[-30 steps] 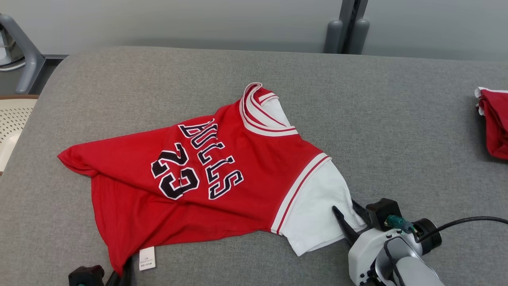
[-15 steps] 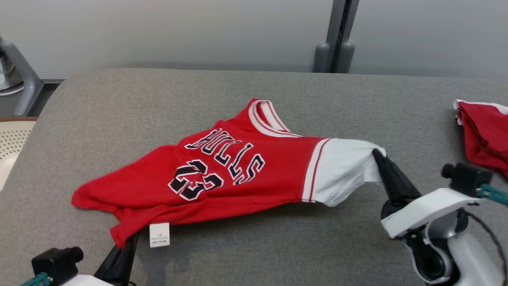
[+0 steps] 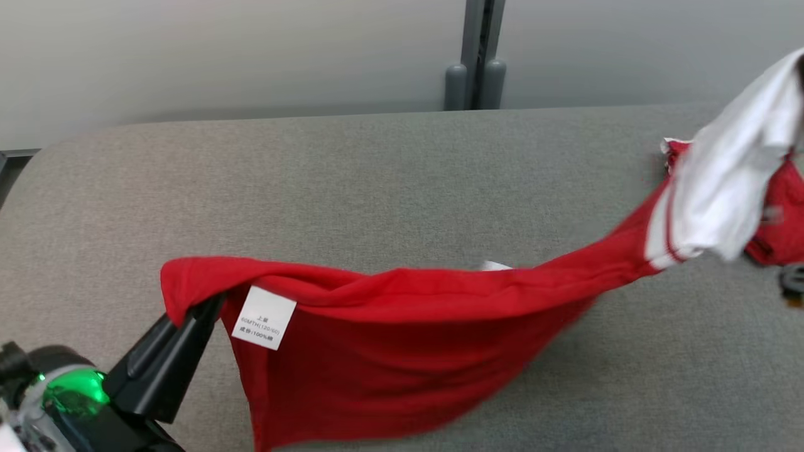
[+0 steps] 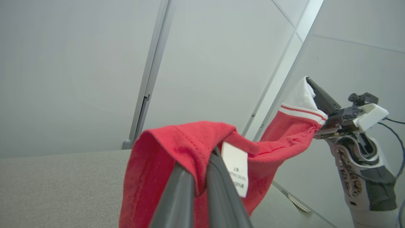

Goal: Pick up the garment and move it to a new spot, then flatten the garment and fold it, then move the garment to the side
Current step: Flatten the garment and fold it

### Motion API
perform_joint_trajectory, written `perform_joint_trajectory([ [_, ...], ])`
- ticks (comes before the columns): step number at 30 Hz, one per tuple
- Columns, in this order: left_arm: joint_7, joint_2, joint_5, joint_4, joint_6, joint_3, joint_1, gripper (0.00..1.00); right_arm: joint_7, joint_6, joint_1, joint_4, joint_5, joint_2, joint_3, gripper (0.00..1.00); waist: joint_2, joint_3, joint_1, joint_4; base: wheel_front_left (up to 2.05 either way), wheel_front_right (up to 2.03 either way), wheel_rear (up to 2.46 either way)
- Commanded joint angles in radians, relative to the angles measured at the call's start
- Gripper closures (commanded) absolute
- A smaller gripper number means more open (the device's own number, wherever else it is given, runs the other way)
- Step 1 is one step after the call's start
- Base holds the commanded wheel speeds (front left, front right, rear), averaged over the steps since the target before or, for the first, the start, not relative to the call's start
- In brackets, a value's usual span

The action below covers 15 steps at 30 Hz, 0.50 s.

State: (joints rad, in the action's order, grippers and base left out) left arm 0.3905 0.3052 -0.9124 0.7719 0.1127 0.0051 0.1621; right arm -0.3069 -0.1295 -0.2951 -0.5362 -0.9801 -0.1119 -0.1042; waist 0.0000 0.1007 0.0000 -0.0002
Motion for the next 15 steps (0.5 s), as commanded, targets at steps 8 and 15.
perform_joint_trajectory([
  [8, 0.128, 0.100, -0.116, -0.022, -0.023, 0.031, -0.283, 1.00, -0.155, -0.002, -0.279, 0.020, 0.123, 0.035, -0.111, 1.00, 0.0000, 0.141, 0.0000, -0.025, 0.00, 0.00, 0.00],
  [15, 0.189, 0.134, -0.095, -0.291, -0.047, -0.015, -0.700, 1.00, -0.176, -0.002, -0.590, 0.250, 0.235, 0.058, -0.116, 1.00, 0.0000, 0.286, 0.0000, -0.008, 0.00, 0.00, 0.00],
])
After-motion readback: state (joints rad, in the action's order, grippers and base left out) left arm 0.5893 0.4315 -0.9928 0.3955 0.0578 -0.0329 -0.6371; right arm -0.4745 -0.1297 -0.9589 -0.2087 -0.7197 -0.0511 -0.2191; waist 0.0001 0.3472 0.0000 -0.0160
